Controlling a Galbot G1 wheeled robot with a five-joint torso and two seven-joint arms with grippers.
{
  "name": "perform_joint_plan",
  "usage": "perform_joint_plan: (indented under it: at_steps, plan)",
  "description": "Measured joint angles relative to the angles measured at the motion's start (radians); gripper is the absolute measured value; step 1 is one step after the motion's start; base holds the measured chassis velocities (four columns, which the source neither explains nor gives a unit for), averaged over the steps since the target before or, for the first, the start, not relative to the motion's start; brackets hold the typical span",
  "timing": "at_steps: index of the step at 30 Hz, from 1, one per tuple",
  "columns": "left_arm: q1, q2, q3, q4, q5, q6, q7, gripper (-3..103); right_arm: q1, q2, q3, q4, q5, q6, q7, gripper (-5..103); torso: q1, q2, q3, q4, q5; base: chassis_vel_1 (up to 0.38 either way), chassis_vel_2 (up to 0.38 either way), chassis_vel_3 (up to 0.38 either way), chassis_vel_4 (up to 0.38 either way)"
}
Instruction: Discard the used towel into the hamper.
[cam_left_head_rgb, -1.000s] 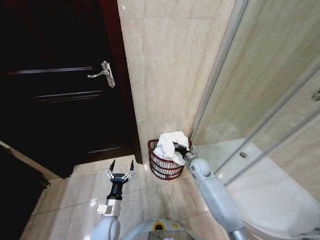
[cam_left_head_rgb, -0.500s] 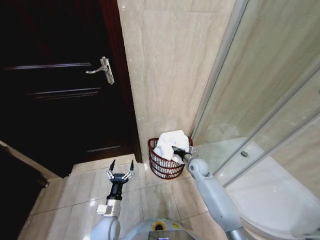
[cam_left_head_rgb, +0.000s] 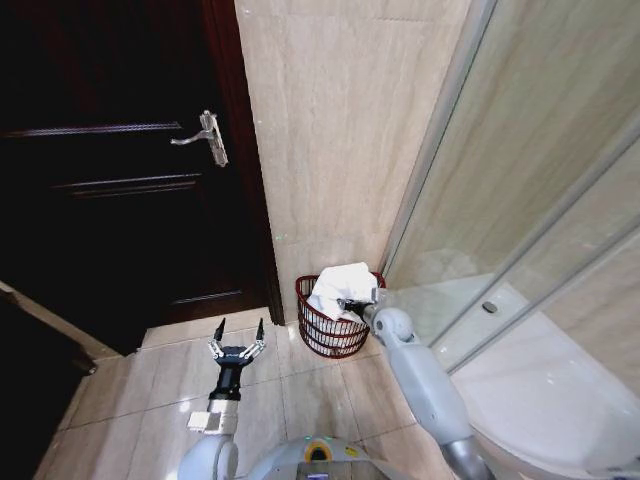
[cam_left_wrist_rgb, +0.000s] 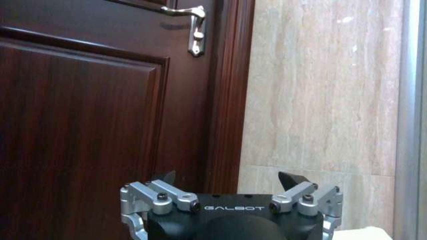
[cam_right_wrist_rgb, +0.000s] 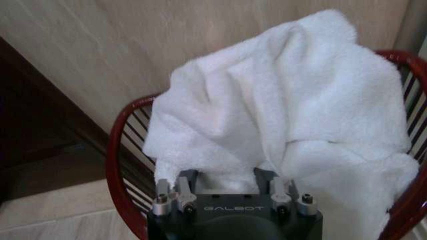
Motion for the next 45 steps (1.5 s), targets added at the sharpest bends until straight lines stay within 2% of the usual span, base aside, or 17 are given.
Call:
perform_joint_plan:
  at_steps: [3, 5, 8, 9, 11, 16, 22, 28, 30, 33, 34, 35, 36, 38, 39, 42, 45]
  plan:
    - [-0.004, -0.001, 0.0, -0.002, 0.001, 0.005, -0.003, 100, -0.005, 0.0, 0.001, -0.028, -0.011, 0.0, -0.011, 77, 0.001, 0.002, 0.001, 0.0, -0.0001, 0.0, 0.0, 0.0, 0.0]
    - [-0.006, -0.001, 0.0, -0.003, 0.002, 0.008, -0.003, 100, -0.001, 0.002, 0.005, -0.042, -0.013, 0.0, -0.013, 77, 0.001, 0.002, 0.001, -0.0001, -0.0002, 0.0, 0.0, 0.0, 0.0]
    - [-0.009, -0.001, 0.0, -0.003, 0.002, 0.012, -0.003, 100, 0.014, 0.019, 0.015, -0.089, -0.013, 0.001, -0.007, 92, 0.001, 0.003, 0.002, -0.0002, -0.0001, 0.0, 0.0, 0.0, 0.0]
    - [-0.009, -0.001, 0.0, -0.003, 0.002, 0.012, -0.003, 100, 0.014, 0.019, 0.015, -0.089, -0.013, 0.001, -0.007, 92, 0.001, 0.003, 0.002, -0.0002, -0.0001, 0.0, 0.0, 0.0, 0.0]
    - [-0.01, 0.0, 0.0, -0.002, 0.001, 0.012, -0.003, 100, 0.014, 0.028, 0.018, -0.091, -0.018, 0.001, -0.002, 100, 0.002, 0.004, 0.002, -0.0003, 0.0001, 0.0, 0.0, 0.0, 0.0]
    - [-0.015, 0.002, 0.0, 0.007, -0.001, 0.011, -0.004, 100, 0.003, 0.021, 0.018, -0.033, -0.023, 0.005, 0.01, 100, 0.002, 0.005, 0.003, -0.0002, 0.0003, 0.0, 0.0, 0.0, 0.0]
    - [-0.018, 0.002, 0.003, 0.017, -0.003, 0.005, -0.004, 100, -0.011, -0.006, 0.022, 0.031, -0.077, 0.064, 0.017, 100, 0.003, 0.006, 0.003, -0.0003, 0.0002, 0.0, 0.0, 0.0, 0.0]
    - [-0.019, 0.006, 0.004, 0.02, -0.014, 0.002, -0.004, 100, -0.061, -0.021, 0.018, 0.135, -0.179, 0.2, -0.002, 100, 0.003, 0.007, 0.004, -0.0001, 0.0002, 0.0, 0.0, 0.0, 0.0]
    - [-0.02, 0.006, 0.003, 0.019, -0.017, 0.002, -0.006, 100, -0.077, -0.023, 0.018, 0.166, -0.189, 0.219, -0.004, 100, 0.003, 0.007, 0.004, -0.0002, 0.0, 0.0, 0.0, 0.0, 0.0]
    - [-0.024, 0.011, 0.001, 0.019, -0.028, 0.002, -0.016, 100, -0.144, -0.028, 0.023, 0.259, -0.241, 0.339, -0.044, 100, 0.003, 0.007, 0.004, -0.0001, -0.0001, 0.0, 0.0, 0.0, 0.0]
    - [-0.024, 0.011, 0.001, 0.019, -0.028, 0.002, -0.016, 100, -0.144, -0.028, 0.023, 0.259, -0.241, 0.339, -0.044, 100, 0.003, 0.007, 0.004, -0.0001, -0.0001, 0.0, 0.0, 0.0, 0.0]
    - [-0.026, 0.012, 0.001, 0.02, -0.031, 0.002, -0.016, 100, -0.158, -0.028, 0.025, 0.274, -0.26, 0.382, -0.058, 100, 0.003, 0.007, 0.004, -0.0004, 0.0, 0.0, 0.0, 0.0, 0.0]
    - [-0.032, 0.015, 0.001, 0.027, -0.037, 0.002, -0.017, 100, -0.184, -0.028, 0.027, 0.297, -0.295, 0.471, -0.07, 100, 0.003, 0.007, 0.004, -0.0004, 0.0, 0.0, 0.0, 0.0, 0.0]
    - [-0.041, 0.022, 0.003, 0.041, -0.042, 0.002, -0.019, 100, -0.221, -0.024, 0.03, 0.329, -0.333, 0.586, -0.076, 100, 0.003, 0.007, 0.004, -0.0003, 0.0, 0.0, 0.0, 0.0, 0.0]
    - [-0.041, 0.022, 0.003, 0.041, -0.042, 0.002, -0.019, 100, -0.221, -0.024, 0.03, 0.329, -0.333, 0.586, -0.076, 100, 0.003, 0.007, 0.004, -0.0003, 0.0, 0.0, 0.0, 0.0, 0.0]
    - [-0.051, 0.027, 0.006, 0.049, -0.062, 0.002, -0.025, 100, -0.304, -0.017, 0.043, 0.414, -0.357, 0.677, -0.074, 100, 0.004, 0.008, 0.004, 0.0, 0.0, 0.0, 0.0, 0.0, 0.0]
    - [-0.052, 0.022, 0.005, 0.046, -0.081, 0.004, -0.029, 100, -0.378, -0.003, 0.045, 0.472, -0.375, 0.705, -0.047, 100, 0.004, 0.008, 0.004, -0.0003, 0.0, 0.0, 0.0, 0.0, 0.0]
